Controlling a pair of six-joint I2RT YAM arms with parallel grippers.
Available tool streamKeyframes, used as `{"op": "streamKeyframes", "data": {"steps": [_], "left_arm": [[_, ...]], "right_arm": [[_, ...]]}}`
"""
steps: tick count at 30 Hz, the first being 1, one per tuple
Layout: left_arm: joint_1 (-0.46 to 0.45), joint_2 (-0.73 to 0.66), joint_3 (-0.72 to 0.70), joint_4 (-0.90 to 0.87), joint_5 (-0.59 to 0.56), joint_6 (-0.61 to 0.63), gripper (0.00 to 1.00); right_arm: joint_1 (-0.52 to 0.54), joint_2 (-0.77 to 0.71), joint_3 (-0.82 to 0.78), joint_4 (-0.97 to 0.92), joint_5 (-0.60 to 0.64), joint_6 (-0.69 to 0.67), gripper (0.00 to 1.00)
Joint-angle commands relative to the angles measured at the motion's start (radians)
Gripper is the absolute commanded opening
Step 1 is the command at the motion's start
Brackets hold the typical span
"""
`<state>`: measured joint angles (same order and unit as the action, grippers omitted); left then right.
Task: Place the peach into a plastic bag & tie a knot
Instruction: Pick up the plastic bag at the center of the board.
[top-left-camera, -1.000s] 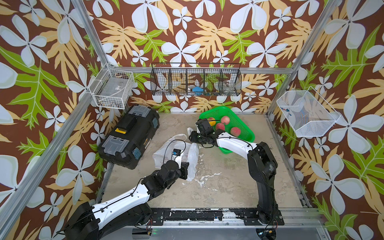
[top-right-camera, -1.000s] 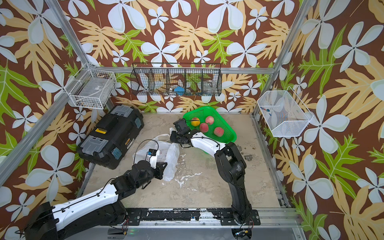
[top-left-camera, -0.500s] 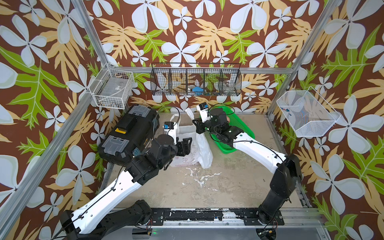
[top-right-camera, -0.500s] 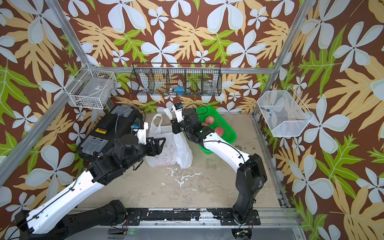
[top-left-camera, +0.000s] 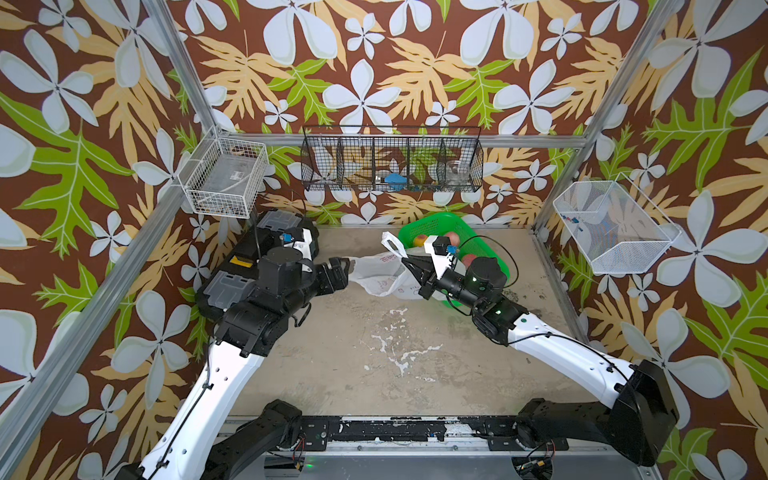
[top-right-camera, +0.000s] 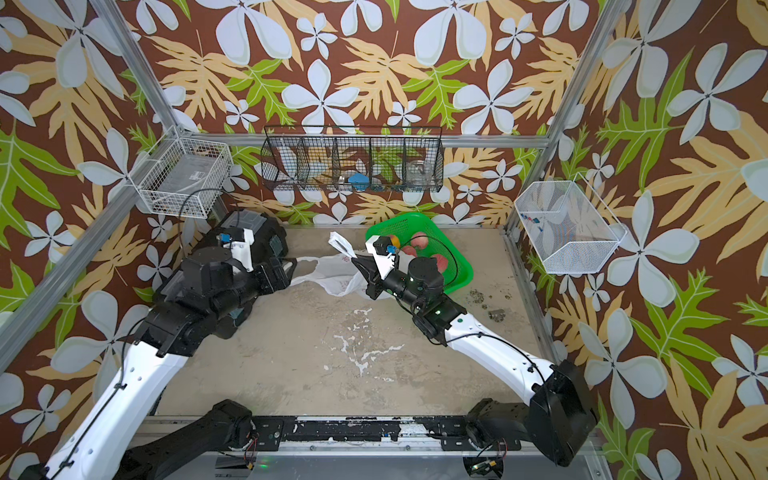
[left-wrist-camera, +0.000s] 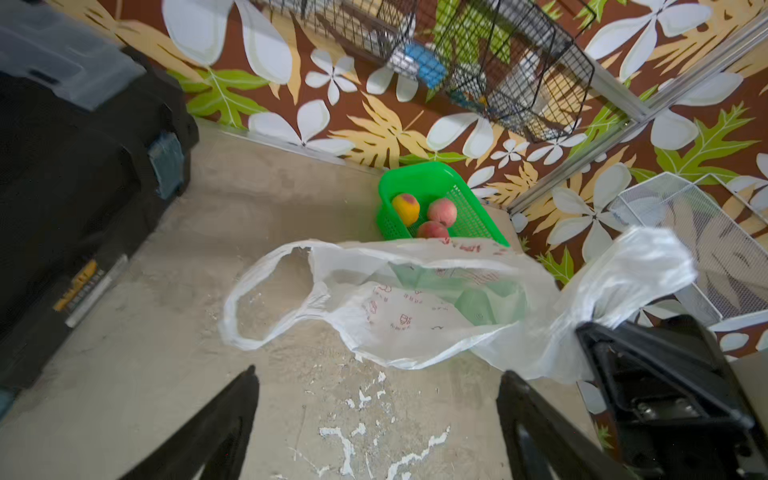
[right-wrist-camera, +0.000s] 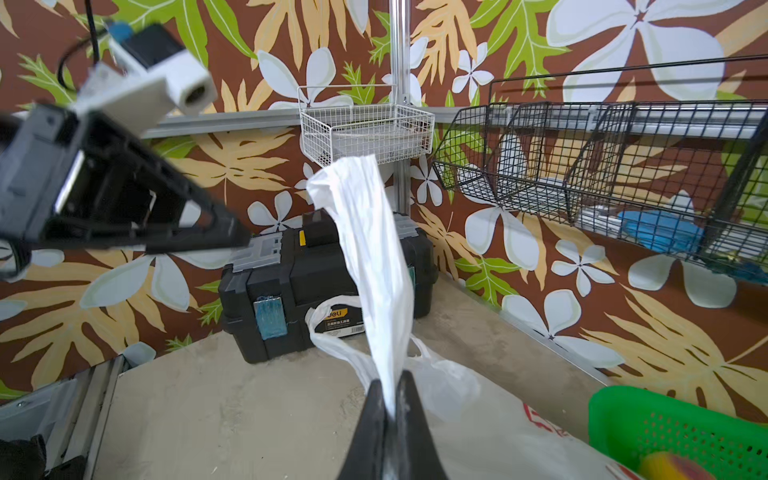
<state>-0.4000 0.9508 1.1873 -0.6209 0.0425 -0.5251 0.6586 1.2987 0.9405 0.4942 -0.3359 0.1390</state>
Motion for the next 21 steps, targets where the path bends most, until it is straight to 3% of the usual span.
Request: {"op": "streamKeyframes", "data": {"steps": [1,5,10,15,21], "left_arm": [[0.004,-0.062,-0.128,0.08,0.17,-0.122,0.95],[0.004,-0.043,-0.228,0.145,0.103,-0.143,0.96],[0.029,0.001,-0.247,0.139,-0.12,-0.121,0.98],[0.094,-0.019,-0.339,0.193,-0.102,-0.119,0.99],[0.15,0.032,-0.445,0.524,0.037,-0.143,0.95]], "right_arm": [[0.001,-0.006,-0.001,0.091,0.031,0.054,0.0],[0.001,-0.004,-0.002,0.086,0.012,0.068,0.0],[0.001,-0.01,-0.013,0.076,0.002,0.074,0.0],[-0.001,-0.012,-0.021,0.072,0.001,0.079,0.0],[0.001,-0.018,-0.028,0.068,-0.02,0.098,0.0]]}}
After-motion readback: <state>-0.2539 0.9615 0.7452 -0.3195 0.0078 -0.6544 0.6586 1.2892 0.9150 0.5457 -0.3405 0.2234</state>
